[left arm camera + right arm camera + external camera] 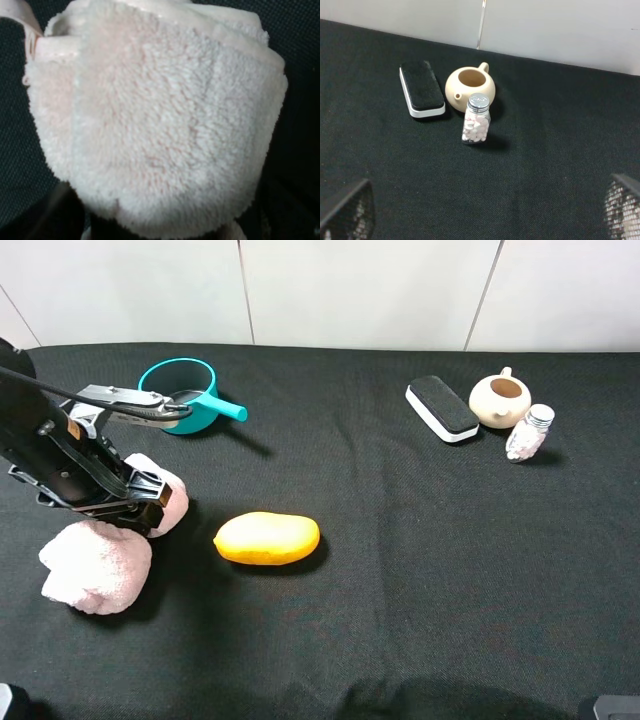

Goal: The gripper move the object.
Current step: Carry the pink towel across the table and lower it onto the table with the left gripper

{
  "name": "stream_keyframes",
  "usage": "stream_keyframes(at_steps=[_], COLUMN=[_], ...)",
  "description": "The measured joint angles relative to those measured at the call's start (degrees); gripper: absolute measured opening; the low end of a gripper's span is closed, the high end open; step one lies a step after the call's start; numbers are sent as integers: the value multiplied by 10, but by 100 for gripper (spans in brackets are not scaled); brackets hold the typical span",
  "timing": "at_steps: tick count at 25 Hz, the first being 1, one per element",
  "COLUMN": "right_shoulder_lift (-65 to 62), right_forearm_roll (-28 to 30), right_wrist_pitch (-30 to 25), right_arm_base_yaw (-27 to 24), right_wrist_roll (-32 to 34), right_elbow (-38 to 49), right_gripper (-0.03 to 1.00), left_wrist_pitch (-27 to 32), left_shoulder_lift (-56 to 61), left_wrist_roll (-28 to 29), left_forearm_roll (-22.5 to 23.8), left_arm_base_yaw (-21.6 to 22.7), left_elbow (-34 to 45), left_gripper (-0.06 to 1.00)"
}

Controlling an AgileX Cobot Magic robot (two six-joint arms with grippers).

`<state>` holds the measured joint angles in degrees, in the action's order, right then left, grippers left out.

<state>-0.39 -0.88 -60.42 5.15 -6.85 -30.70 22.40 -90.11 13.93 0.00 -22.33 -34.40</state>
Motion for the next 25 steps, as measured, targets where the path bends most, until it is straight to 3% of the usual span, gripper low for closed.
stream_keyframes(at_steps=[11,25], right_shoulder_lift=[0,0], right_forearm_roll=[0,0], right_wrist_pitch=[1,1], right_arm_base_yaw=[0,0], right_wrist_roll=[0,0], right_elbow=[0,0], right_gripper=[69,69], left_wrist_pitch=[-6,-16], left_shoulder_lift=[0,-29], left_wrist_roll=[18,18], left_forearm_roll=[33,27], left_arm_base_yaw=[0,0], left_elbow=[0,0], left_gripper=[77,77])
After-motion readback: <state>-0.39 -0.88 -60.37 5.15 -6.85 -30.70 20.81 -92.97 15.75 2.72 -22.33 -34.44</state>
